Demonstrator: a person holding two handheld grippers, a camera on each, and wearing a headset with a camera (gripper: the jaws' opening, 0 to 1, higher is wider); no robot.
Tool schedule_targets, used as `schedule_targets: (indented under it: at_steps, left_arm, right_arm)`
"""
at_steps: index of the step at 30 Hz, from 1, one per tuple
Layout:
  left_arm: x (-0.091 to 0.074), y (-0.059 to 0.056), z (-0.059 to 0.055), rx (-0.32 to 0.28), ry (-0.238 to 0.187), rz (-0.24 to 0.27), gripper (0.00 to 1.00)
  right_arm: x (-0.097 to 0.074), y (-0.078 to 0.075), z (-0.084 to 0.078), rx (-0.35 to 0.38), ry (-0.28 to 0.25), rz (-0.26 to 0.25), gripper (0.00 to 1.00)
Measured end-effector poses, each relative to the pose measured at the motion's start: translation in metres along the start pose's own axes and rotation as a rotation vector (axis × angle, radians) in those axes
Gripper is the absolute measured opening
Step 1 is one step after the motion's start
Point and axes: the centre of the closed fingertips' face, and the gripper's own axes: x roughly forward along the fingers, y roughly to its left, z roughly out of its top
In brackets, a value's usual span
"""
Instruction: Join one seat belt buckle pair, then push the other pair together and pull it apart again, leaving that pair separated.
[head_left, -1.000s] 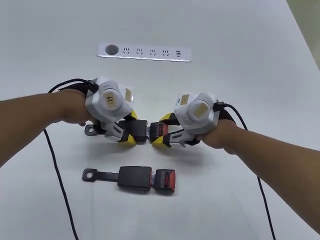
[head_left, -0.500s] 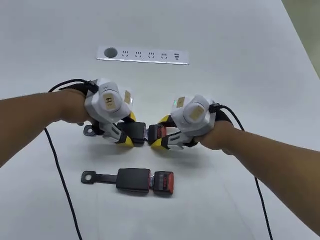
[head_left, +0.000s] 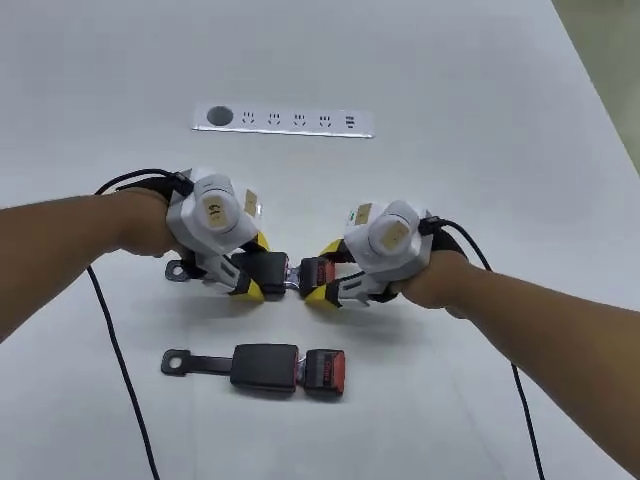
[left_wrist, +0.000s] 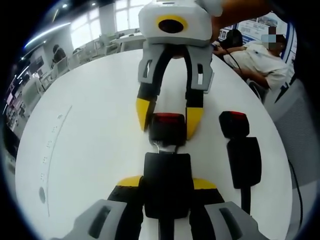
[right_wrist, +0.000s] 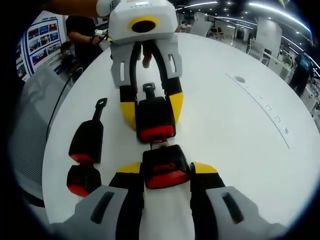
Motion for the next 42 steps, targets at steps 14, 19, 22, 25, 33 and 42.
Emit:
schedule_targets:
  at_steps: [14,19,22,25,33,42]
  left_arm:
    - [0.000,-0.001,0.001,0.001,-0.003,-0.005,0.36]
    - [0.001,-0.001,0.001,-0.004,-0.001,-0.003,0.36]
    - [0.000,-0.001,0.001,-0.006,-0.001,-0.003,0.36]
    - [0.000,-0.002,0.001,-0.010,0.002,-0.001,0.36]
    - [0.000,-0.002,0.000,-0.012,0.003,0.001,0.36]
    - [-0.001,-0.002,-0.001,-0.013,0.007,0.002,0.36]
  right_arm:
    - [-0.013,-0.007,-0.016,0.021,-0.016,-0.007,0.34]
    - [-0.030,-0.011,-0.028,0.033,-0.018,-0.012,0.34]
    - [-0.033,-0.010,-0.033,0.033,-0.010,-0.013,0.34]
    - [-0.041,-0.008,-0.037,0.033,-0.008,-0.013,0.34]
    - [-0.065,-0.010,-0.057,0.049,-0.008,-0.019,0.34]
    - [-0.075,-0.015,-0.075,0.060,-0.003,-0.024,0.35]
